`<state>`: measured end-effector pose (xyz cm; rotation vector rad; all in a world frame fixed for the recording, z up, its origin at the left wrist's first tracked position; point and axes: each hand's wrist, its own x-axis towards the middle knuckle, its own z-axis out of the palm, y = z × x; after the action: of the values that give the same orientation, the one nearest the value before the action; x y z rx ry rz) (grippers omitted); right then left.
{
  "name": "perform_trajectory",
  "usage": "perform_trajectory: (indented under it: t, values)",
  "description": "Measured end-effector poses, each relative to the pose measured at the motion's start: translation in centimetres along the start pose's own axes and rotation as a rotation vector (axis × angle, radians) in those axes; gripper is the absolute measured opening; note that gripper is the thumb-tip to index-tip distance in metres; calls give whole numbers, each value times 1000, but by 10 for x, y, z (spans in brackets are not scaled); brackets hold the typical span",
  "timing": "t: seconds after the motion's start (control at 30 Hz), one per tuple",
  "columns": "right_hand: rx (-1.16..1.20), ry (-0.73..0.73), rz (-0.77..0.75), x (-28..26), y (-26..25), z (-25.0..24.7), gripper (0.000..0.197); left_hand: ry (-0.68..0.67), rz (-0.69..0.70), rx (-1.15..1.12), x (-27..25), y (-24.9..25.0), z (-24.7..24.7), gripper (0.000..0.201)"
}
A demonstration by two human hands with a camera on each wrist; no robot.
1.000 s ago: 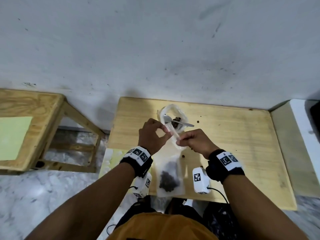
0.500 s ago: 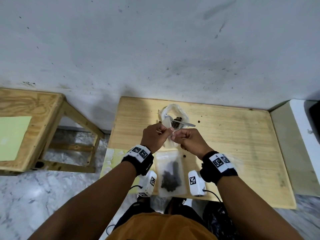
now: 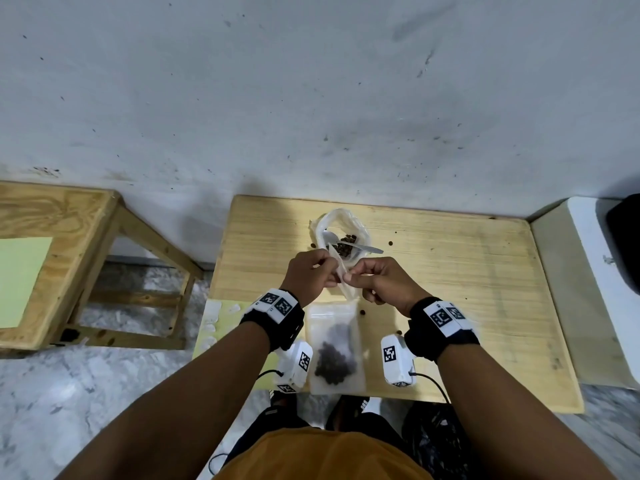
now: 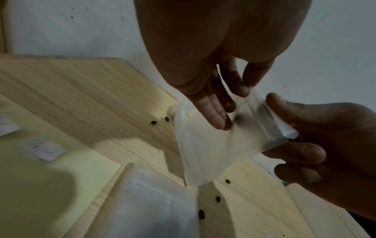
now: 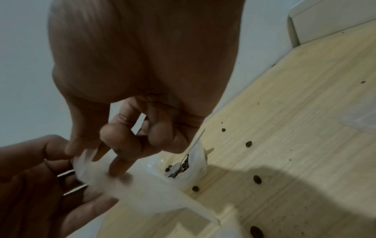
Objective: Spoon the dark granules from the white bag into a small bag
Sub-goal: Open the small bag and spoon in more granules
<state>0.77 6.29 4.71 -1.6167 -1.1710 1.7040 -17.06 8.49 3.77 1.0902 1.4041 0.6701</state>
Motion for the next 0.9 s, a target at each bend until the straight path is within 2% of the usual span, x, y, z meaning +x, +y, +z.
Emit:
perform_trajectory:
  t: [0.13, 0.33, 0.43, 0.6, 0.67, 0.73, 0.77, 0.83, 0.9]
  values:
    - [-13, 53, -33, 2, 4, 3, 20, 43, 1, 76, -3, 1, 6, 23]
    - [-269, 164, -214, 6, 7, 3, 29, -20, 25, 221, -1, 10, 10, 32]
    - [-305, 286, -226, 12, 12, -3, 27, -28, 84, 329, -3, 12, 10, 34]
    - [-235, 272, -224, 10, 9, -9, 30, 37, 303, 445, -4, -5, 12, 30]
    - [-129, 239, -193, 7, 5, -9, 25, 49, 386, 529, -7, -9, 11, 68]
    - [-26, 190, -165, 4, 0, -9, 23, 32, 406, 639, -7, -10, 9, 111]
    - [3, 174, -163, 2, -3, -8, 24, 12, 406, 686, -7, -9, 8, 124]
    - [32, 146, -167, 1, -7, -8, 24, -31, 415, 754, -5, -9, 7, 133]
    - [28, 116, -168, 1, -7, -6, 23, -68, 425, 784, -5, -9, 6, 131]
